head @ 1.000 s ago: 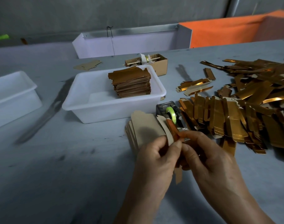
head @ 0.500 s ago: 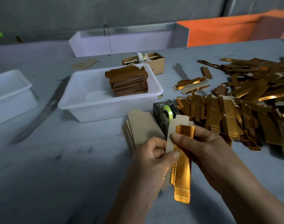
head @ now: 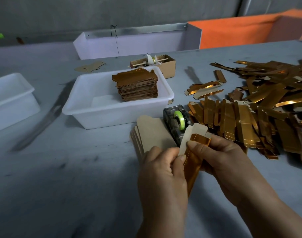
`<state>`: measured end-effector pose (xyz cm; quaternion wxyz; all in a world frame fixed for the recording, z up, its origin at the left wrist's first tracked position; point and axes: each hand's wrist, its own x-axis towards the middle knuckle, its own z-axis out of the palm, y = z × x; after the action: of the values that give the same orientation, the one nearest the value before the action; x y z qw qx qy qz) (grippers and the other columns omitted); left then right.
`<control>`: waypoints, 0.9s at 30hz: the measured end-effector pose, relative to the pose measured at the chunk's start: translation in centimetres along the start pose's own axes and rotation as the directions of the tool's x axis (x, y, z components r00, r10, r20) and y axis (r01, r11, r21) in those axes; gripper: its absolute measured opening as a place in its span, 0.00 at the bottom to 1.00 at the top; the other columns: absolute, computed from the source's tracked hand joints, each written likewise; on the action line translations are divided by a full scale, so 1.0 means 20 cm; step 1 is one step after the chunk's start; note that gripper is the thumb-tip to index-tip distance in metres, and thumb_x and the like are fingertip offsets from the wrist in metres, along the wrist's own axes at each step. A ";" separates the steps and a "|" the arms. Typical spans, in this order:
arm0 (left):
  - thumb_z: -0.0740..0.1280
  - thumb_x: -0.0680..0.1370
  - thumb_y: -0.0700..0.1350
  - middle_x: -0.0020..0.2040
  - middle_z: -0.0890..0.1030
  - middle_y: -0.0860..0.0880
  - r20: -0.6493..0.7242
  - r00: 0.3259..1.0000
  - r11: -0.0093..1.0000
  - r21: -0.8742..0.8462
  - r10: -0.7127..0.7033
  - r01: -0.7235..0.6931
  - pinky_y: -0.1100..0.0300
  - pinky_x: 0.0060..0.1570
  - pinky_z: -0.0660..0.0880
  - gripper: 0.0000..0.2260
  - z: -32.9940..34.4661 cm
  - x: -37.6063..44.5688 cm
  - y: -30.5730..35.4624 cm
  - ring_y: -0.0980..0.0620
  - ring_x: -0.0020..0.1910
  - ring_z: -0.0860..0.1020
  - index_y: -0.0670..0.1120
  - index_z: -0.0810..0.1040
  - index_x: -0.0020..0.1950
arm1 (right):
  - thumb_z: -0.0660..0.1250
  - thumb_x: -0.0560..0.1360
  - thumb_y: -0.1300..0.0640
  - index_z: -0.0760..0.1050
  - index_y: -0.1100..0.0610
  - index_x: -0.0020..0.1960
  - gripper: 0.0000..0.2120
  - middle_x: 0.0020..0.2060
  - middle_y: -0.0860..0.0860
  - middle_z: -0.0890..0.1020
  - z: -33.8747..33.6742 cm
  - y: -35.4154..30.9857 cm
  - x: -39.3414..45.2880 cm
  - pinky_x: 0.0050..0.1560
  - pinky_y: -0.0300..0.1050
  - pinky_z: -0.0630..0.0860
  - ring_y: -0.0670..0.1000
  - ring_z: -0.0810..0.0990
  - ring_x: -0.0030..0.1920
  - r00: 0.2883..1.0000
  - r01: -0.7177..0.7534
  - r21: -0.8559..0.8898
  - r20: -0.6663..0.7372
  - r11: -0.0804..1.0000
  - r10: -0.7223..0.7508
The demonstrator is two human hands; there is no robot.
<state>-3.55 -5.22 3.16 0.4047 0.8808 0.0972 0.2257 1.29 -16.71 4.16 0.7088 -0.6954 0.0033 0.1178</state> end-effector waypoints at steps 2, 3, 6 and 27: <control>0.78 0.67 0.40 0.36 0.78 0.51 0.015 0.989 0.967 0.208 0.146 -0.146 0.64 0.30 0.71 0.11 0.02 -0.01 0.02 0.51 0.36 0.78 0.46 0.85 0.48 | 0.68 0.62 0.50 0.80 0.56 0.54 0.22 0.42 0.52 0.85 0.01 0.00 0.00 0.41 0.41 0.78 0.50 0.84 0.44 1.000 -0.001 0.013 -0.023 1.000 0.001; 0.77 0.66 0.39 0.35 0.77 0.48 0.021 0.981 0.938 0.290 0.193 -0.191 0.61 0.28 0.72 0.12 0.03 -0.03 0.03 0.49 0.36 0.78 0.44 0.85 0.48 | 0.68 0.62 0.50 0.79 0.56 0.54 0.22 0.43 0.52 0.85 0.02 0.01 0.00 0.40 0.41 0.78 0.50 0.84 0.44 1.000 -0.002 0.026 -0.030 1.000 0.003; 0.65 0.69 0.37 0.37 0.79 0.45 0.078 0.975 0.844 0.489 0.210 -0.221 0.57 0.30 0.77 0.15 0.05 -0.05 0.04 0.46 0.37 0.80 0.40 0.84 0.53 | 0.68 0.61 0.50 0.80 0.55 0.53 0.21 0.43 0.51 0.85 0.03 0.01 -0.01 0.41 0.41 0.79 0.49 0.84 0.45 0.999 0.004 0.053 -0.045 0.999 -0.002; 0.67 0.78 0.48 0.37 0.83 0.55 0.382 0.858 0.827 -0.310 -0.343 0.469 0.67 0.33 0.78 0.04 -0.03 -0.01 0.00 0.60 0.34 0.83 0.55 0.78 0.43 | 0.69 0.63 0.51 0.80 0.56 0.41 0.11 0.35 0.52 0.83 0.02 0.04 -0.03 0.45 0.45 0.74 0.50 0.82 0.40 0.997 -0.037 0.112 -0.064 0.993 0.044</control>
<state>-4.08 -4.85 3.43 0.6219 0.7639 0.1725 0.0068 0.53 -16.45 3.46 0.7433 -0.6584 0.0474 0.1087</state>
